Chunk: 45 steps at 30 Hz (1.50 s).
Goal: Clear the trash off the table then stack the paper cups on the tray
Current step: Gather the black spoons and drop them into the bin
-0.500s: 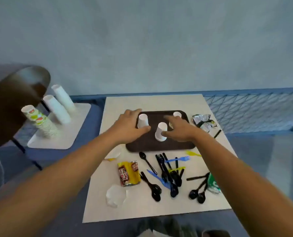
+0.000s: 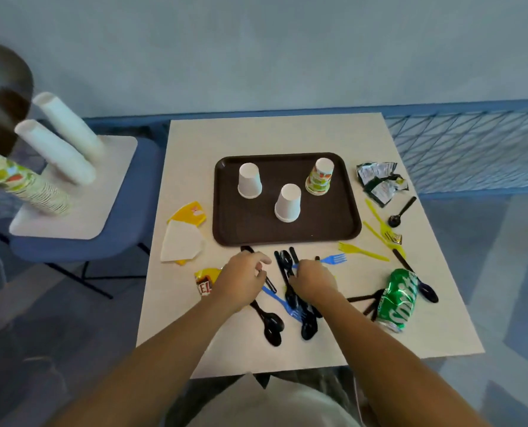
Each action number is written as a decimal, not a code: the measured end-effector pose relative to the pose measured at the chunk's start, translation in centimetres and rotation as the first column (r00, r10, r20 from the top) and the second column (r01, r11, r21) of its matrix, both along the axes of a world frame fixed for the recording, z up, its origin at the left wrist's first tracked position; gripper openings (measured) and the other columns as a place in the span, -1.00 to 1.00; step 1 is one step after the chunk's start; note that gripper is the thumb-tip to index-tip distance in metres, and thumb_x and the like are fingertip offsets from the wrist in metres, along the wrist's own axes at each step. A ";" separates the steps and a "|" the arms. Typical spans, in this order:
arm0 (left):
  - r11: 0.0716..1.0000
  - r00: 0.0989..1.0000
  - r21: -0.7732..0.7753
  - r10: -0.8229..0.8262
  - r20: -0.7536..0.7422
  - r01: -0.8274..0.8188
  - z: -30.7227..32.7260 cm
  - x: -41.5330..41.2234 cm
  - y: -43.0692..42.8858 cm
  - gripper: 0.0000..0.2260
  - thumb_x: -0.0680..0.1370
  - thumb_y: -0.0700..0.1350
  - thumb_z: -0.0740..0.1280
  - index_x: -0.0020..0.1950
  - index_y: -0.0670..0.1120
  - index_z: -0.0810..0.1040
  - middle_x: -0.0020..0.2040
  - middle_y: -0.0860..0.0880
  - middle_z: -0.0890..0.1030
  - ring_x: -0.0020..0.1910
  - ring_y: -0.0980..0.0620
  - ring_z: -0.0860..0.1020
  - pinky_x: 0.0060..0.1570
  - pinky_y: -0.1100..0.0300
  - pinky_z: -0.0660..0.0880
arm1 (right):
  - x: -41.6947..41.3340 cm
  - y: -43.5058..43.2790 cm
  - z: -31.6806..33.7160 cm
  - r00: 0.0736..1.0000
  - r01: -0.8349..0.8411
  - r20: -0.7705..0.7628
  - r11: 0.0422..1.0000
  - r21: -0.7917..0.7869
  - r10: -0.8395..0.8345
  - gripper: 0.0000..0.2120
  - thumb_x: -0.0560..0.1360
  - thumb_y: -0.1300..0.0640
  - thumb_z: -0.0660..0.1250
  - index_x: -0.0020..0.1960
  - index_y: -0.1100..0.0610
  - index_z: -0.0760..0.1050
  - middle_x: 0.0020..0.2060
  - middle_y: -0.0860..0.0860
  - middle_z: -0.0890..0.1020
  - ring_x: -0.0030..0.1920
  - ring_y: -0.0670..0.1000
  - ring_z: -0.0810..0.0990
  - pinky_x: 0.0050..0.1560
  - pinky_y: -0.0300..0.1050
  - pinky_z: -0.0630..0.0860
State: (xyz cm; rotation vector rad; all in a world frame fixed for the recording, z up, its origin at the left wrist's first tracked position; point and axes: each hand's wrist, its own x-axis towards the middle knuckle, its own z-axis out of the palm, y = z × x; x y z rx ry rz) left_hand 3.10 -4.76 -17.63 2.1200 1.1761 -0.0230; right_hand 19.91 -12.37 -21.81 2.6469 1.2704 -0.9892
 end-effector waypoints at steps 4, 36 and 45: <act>0.998 0.994 0.009 -0.055 -0.093 0.056 -2.5 1.4 -0.7 -0.74 0.63 -0.13 0.30 0.26 0.09 0.62 0.14 0.01 0.56 0.10 0.03 0.59 0.10 0.10 0.55 | -0.2 0.3 -1.9 1.000 -0.014 -0.001 0.999 -0.039 0.014 -0.82 0.63 0.09 0.24 0.16 0.12 0.52 0.03 0.10 0.65 0.03 0.15 0.67 -0.11 -0.02 0.55; 0.805 0.901 0.408 -0.412 -0.136 0.430 -2.7 6.0 2.0 -0.90 0.65 -0.05 0.32 0.10 -0.01 0.60 0.00 0.04 0.56 -0.02 0.01 0.51 -0.06 0.11 0.47 | 10.9 -3.7 3.0 0.312 0.948 -0.873 0.190 0.257 -0.376 -0.82 0.56 0.26 0.44 0.00 0.16 0.43 -0.18 0.16 0.73 -0.18 0.16 0.76 0.01 0.16 0.67; 0.891 0.898 -0.373 0.362 0.248 -0.257 -1.0 7.9 -0.9 -0.85 0.58 -0.14 0.40 0.13 0.00 0.57 -0.24 0.04 0.49 -0.27 0.15 0.47 -0.20 0.28 0.46 | 8.8 -1.1 3.6 -0.101 0.989 -0.936 0.065 -0.130 -0.338 -0.83 0.59 0.38 0.34 0.07 0.21 0.38 -0.05 0.28 0.63 -0.19 0.18 0.72 -0.18 -0.02 0.71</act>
